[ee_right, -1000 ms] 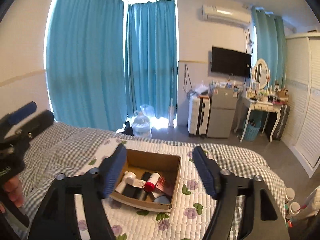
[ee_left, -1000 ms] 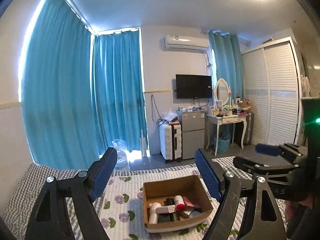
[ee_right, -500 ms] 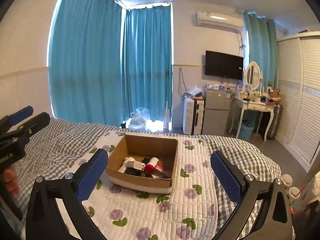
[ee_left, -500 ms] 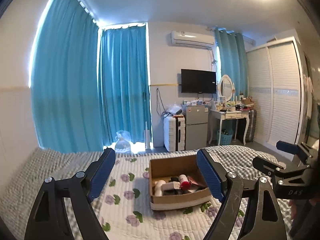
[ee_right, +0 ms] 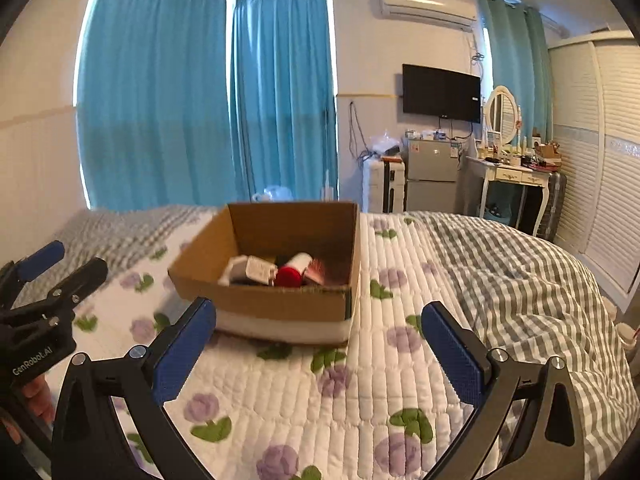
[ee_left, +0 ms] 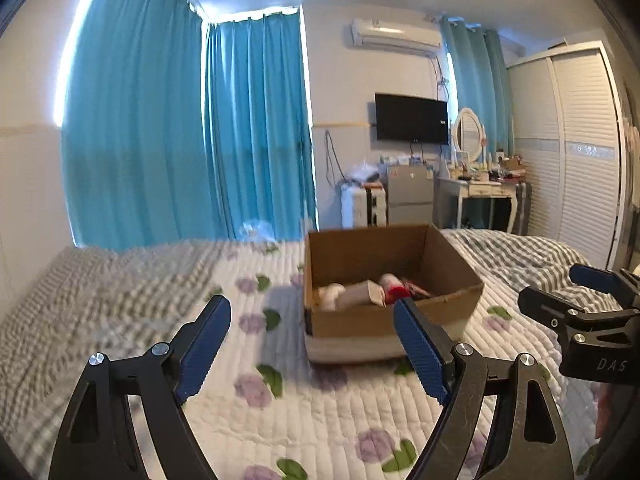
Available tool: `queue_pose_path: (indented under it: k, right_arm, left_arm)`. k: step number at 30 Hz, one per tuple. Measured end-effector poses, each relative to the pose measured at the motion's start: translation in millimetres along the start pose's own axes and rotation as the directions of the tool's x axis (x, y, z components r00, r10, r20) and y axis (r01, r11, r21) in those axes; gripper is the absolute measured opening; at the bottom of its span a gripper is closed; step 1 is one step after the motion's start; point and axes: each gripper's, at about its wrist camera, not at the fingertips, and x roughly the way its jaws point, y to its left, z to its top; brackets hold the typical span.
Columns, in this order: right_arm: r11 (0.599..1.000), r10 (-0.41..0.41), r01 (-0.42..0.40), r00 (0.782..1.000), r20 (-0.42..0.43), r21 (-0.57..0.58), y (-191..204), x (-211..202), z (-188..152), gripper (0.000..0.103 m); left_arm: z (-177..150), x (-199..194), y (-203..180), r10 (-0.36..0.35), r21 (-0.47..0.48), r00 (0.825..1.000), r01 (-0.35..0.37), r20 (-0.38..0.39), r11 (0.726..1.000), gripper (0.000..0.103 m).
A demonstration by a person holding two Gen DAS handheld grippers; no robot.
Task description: Organize rigid objects
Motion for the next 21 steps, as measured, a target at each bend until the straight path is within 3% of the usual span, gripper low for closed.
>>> queue_pose_path:
  k: [8, 21]
  right_arm:
    - [0.999, -0.018, 0.019, 0.999, 0.027, -0.036, 8, -3, -10, 0.103]
    - [0.999, -0.02, 0.02, 1.0, 0.023, -0.026, 7, -2, -11, 0.103]
  left_arm:
    - [-4, -15, 6, -0.025, -0.035, 0.999, 0.026, 0.034, 0.999, 0.086]
    - [-6, -14, 1, -0.043, -0.012, 0.999, 0.043, 0.018, 0.999, 0.086]
